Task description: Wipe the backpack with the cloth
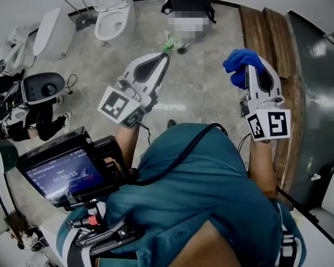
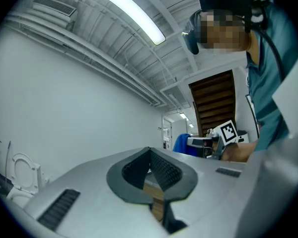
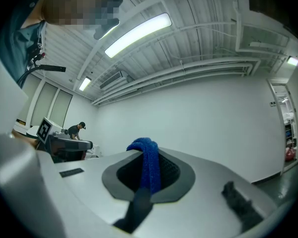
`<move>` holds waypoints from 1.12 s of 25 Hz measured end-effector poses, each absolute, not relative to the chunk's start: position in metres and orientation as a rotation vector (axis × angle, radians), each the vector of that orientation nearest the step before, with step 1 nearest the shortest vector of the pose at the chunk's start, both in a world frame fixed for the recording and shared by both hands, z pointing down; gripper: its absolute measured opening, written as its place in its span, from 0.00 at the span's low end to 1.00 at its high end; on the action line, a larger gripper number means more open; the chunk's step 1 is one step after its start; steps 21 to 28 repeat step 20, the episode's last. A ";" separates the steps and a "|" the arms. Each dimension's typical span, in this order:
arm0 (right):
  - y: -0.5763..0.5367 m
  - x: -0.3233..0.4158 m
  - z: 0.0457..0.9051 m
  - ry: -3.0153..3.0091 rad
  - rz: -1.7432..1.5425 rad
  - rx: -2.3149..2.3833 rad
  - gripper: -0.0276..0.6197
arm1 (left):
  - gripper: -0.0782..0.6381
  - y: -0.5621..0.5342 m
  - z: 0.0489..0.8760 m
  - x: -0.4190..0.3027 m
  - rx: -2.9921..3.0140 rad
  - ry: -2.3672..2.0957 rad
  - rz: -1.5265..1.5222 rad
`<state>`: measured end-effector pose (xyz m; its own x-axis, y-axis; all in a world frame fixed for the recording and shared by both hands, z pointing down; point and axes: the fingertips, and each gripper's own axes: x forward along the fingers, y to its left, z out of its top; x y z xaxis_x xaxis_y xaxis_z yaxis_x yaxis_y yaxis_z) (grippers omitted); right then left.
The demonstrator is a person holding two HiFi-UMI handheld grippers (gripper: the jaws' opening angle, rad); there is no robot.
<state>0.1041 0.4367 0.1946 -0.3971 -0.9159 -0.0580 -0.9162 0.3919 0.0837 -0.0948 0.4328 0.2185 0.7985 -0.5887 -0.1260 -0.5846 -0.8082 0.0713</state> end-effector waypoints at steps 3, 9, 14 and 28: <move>0.432 0.118 0.193 2.623 0.154 -1.729 0.07 | 0.11 0.430 0.221 -0.083 2.951 -0.965 -0.211; 0.424 0.128 0.191 2.634 0.135 -1.699 0.07 | 0.11 0.427 0.215 -0.071 2.941 -0.985 -0.218; 0.421 0.124 0.192 2.644 0.131 -1.695 0.07 | 0.11 0.426 0.214 -0.073 2.937 -0.986 -0.235; 0.417 0.098 0.189 2.647 0.141 -1.701 0.07 | 0.11 0.421 0.212 -0.099 2.933 -0.981 -0.235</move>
